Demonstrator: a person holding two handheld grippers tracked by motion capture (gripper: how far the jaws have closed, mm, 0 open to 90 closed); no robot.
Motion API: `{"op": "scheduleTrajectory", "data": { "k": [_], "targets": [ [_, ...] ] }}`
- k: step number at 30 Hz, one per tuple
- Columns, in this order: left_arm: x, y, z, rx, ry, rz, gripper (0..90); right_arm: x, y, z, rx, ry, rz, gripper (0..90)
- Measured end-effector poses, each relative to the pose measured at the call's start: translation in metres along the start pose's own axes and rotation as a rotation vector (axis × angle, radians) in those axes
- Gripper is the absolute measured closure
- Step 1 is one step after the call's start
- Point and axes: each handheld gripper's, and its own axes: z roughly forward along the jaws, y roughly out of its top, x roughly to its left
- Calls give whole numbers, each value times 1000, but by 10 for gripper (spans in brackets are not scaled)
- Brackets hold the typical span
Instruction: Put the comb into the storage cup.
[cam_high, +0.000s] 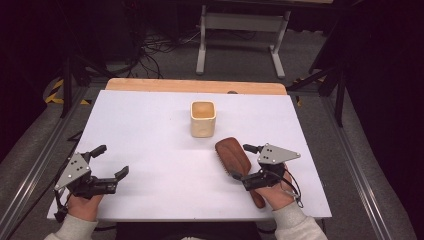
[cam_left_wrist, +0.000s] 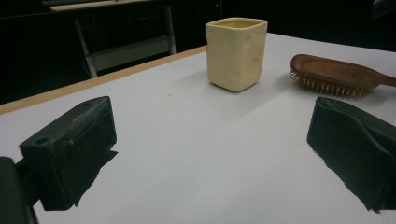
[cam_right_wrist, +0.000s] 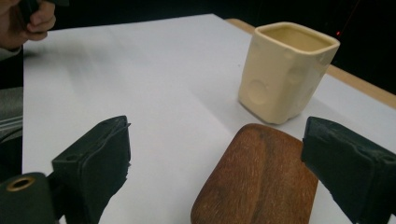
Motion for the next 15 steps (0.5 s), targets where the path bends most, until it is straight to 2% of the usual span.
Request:
{"op": "scheduleTrajectory", "data": {
  "k": [10, 14, 15],
  "targets": [
    [-1, 0, 0, -2, 1, 5, 23, -1, 6, 7, 139, -14, 0, 85],
    [-1, 0, 0, -2, 0, 6, 24, -1, 7, 11, 248, -37, 20, 80],
    [-1, 0, 0, -1, -1, 6, 23, -1, 7, 12, 294, -43, 21, 80]
  ]
}}
